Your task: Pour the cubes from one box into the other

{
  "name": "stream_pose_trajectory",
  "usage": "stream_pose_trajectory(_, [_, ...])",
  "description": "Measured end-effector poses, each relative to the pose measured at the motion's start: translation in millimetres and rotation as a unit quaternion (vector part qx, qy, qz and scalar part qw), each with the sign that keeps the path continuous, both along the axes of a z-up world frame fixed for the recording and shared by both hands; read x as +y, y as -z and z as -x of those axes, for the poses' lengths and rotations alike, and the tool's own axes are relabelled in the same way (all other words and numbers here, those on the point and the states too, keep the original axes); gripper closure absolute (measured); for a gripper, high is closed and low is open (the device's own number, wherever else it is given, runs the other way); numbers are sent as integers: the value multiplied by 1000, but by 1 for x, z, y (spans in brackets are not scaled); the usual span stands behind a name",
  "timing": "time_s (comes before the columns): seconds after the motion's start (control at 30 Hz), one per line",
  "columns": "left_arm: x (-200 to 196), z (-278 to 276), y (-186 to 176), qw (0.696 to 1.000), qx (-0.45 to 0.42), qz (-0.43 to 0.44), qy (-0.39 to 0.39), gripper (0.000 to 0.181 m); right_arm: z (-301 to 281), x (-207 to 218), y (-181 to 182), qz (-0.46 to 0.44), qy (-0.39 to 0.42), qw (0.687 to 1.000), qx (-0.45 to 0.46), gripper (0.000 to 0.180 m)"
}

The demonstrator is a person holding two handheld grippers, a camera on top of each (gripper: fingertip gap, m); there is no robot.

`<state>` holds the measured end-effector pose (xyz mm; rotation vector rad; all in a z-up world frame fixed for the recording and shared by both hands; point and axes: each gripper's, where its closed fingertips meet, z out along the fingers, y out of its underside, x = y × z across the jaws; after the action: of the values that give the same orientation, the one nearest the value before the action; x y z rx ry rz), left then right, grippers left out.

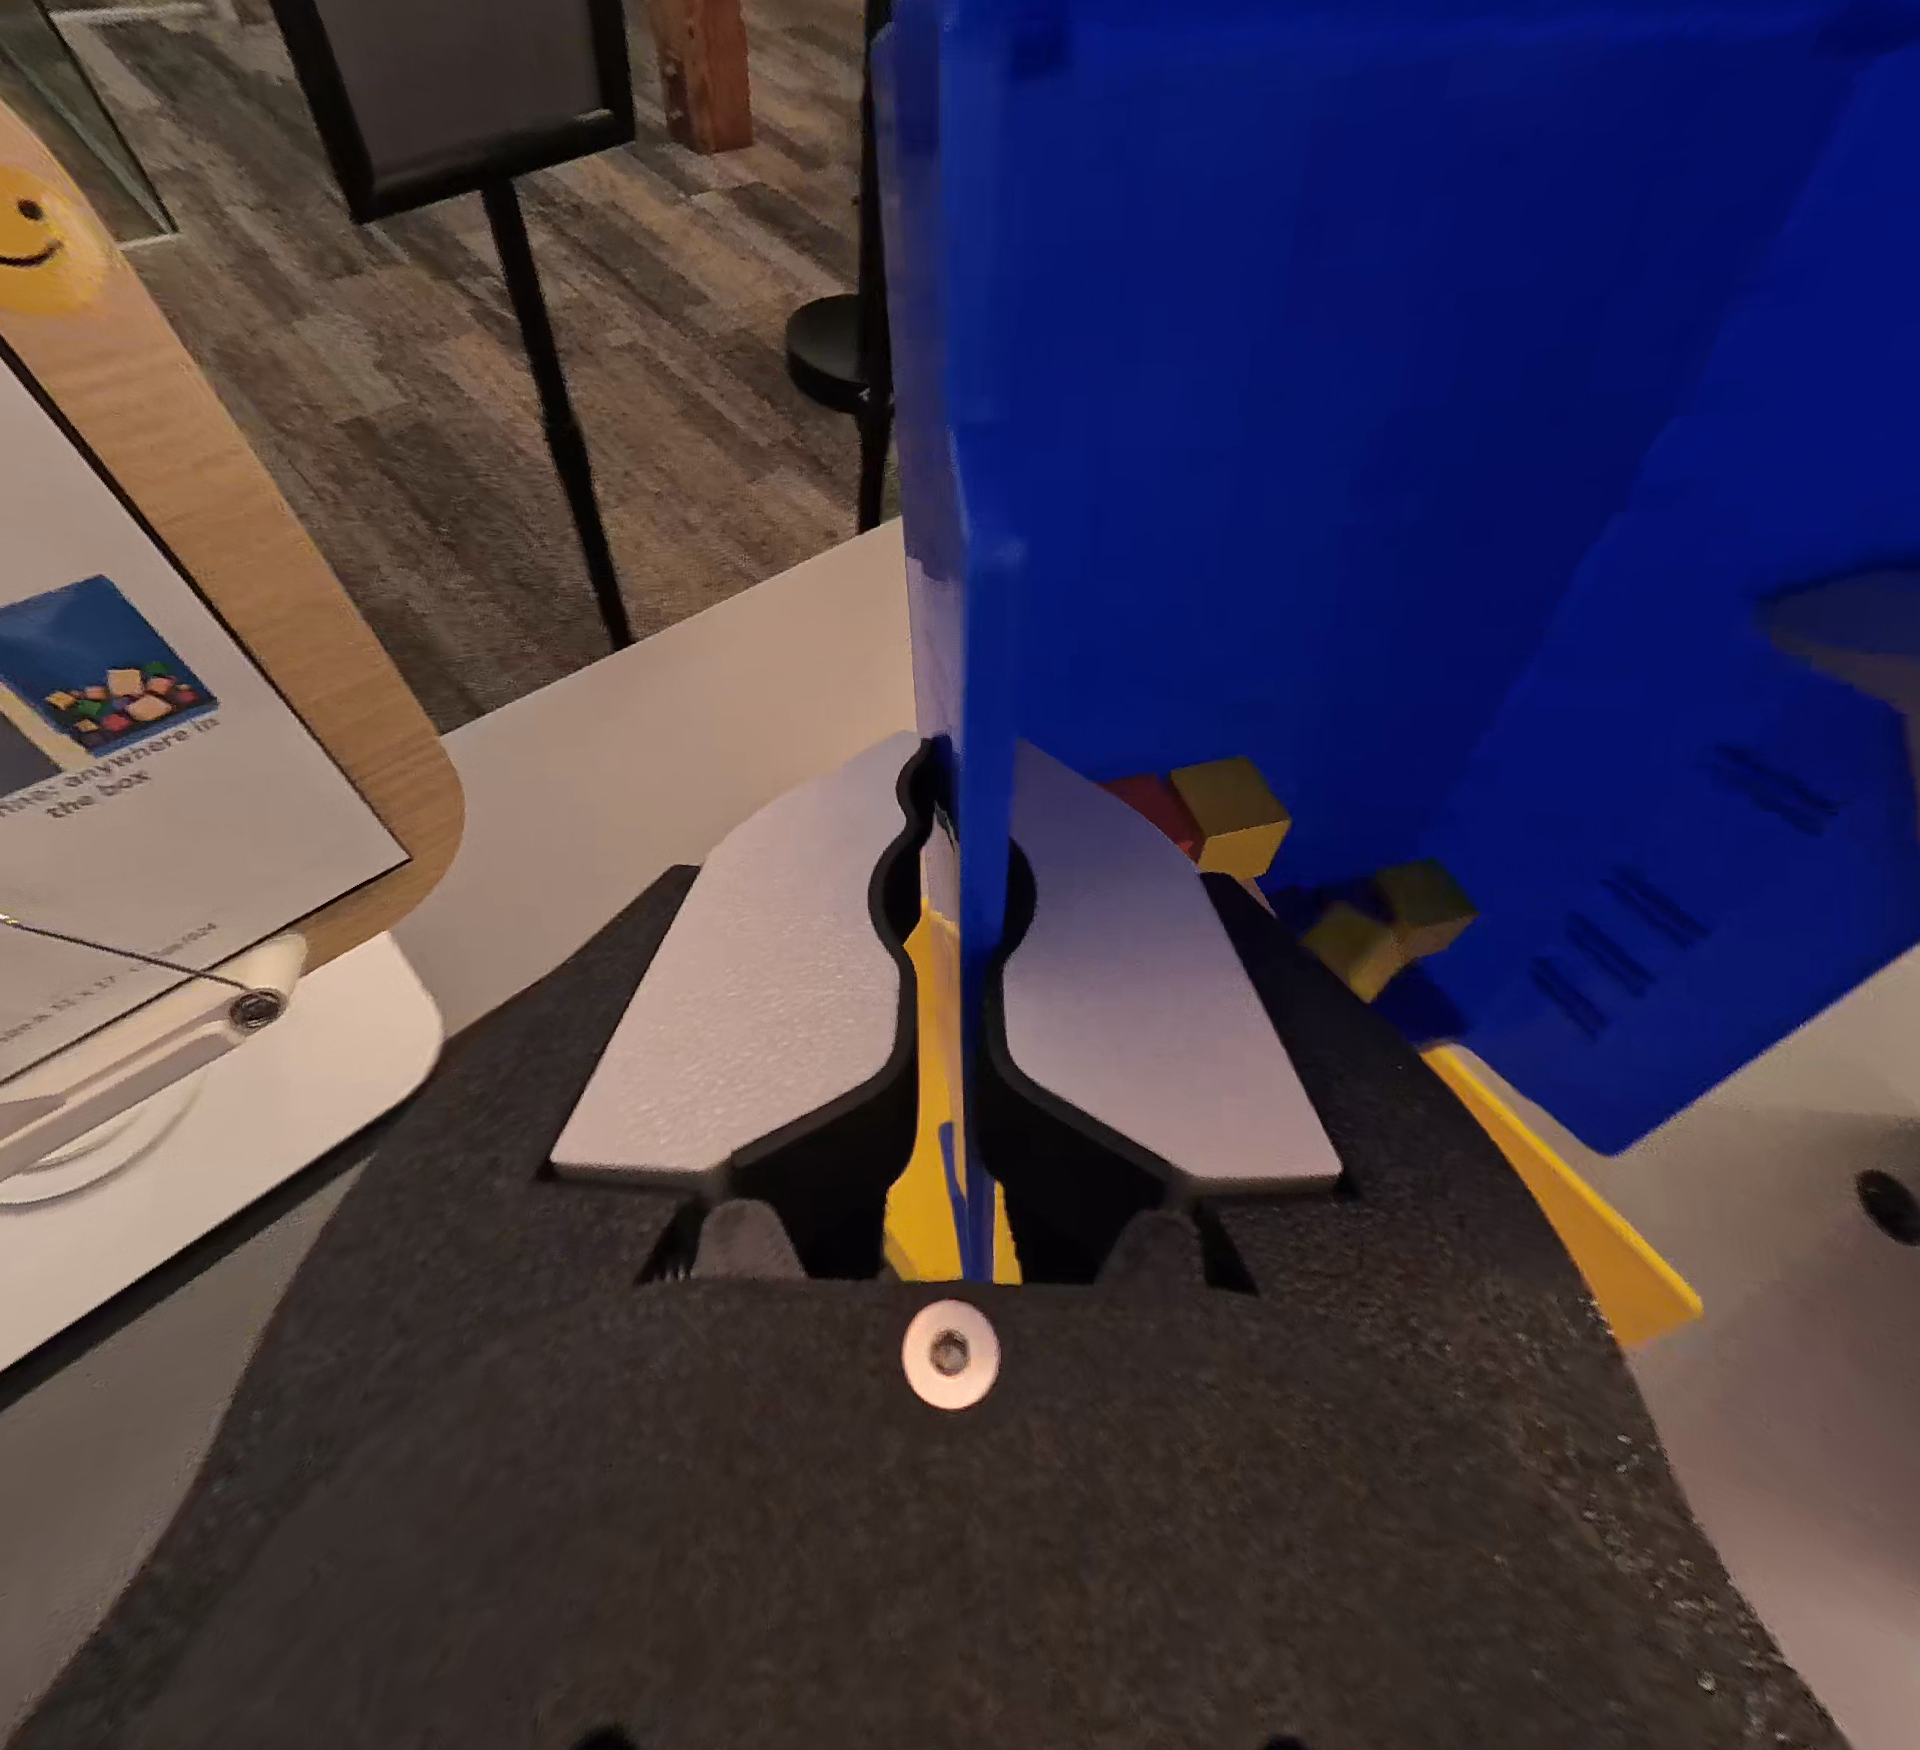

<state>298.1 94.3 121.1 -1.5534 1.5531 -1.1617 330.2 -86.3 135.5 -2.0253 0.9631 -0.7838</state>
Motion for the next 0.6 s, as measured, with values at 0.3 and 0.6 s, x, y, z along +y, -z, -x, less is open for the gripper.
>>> stream_pose_trajectory(0.3, [2, 0, -2, 1000, -4, -13, -7, 176, -3, 1, -2, 19, 0, 1000, 3, 172])
stream_pose_trajectory(0.6, [1, -2, 2, 999, -23, 29, -1, 175, -4, 1, -11, 47, -1, 998, -33, 172])
